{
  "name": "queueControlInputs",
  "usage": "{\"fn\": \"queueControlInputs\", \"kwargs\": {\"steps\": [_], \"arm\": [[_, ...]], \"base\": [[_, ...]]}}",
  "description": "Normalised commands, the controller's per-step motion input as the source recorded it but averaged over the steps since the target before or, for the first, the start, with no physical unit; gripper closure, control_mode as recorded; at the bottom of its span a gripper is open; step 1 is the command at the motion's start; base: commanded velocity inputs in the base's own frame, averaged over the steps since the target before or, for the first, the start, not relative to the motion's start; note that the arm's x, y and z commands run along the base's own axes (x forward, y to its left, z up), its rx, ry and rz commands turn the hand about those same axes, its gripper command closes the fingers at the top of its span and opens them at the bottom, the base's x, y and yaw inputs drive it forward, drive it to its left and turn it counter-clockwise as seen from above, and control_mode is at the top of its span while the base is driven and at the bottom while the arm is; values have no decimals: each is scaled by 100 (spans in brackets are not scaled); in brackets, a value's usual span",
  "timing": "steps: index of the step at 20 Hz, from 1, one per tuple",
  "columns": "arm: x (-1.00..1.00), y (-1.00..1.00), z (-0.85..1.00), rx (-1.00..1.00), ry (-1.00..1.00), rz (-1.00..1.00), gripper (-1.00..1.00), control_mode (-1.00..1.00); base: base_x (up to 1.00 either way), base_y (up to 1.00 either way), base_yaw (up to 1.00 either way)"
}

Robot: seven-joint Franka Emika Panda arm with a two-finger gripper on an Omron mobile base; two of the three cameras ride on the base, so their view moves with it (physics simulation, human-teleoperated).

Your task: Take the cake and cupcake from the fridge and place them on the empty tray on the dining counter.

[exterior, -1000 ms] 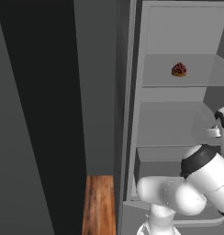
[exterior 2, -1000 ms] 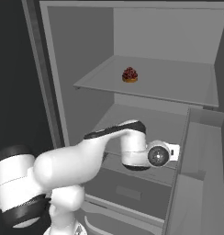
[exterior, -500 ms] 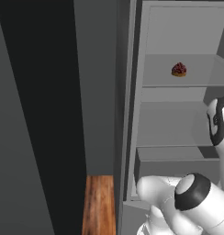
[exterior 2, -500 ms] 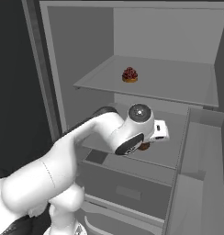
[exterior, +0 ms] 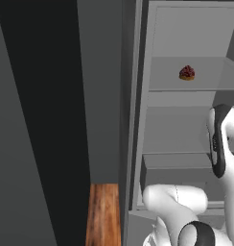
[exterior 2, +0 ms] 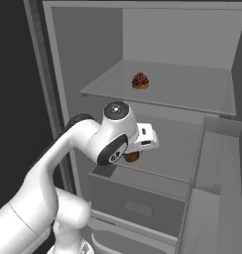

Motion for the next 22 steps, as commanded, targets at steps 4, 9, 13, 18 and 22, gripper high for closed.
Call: {"fn": "queueControlInputs", "kwargs": {"steps": [4, 9, 13, 18, 22], "arm": [[-41, 34, 27, 12, -1, 0, 100, -100], [-47, 30, 7, 23, -22, -5, 100, -100], [-51, 42, 13, 19, -37, -9, 100, -100], [-47, 61, 1, 12, -33, -9, 100, -100], [-23, 58, 0, 0, -18, -1, 100, -100]], "base": [[0, 0, 0], [0, 0, 0], [0, 0, 0], [0, 0, 0], [0, 0, 0]]}}
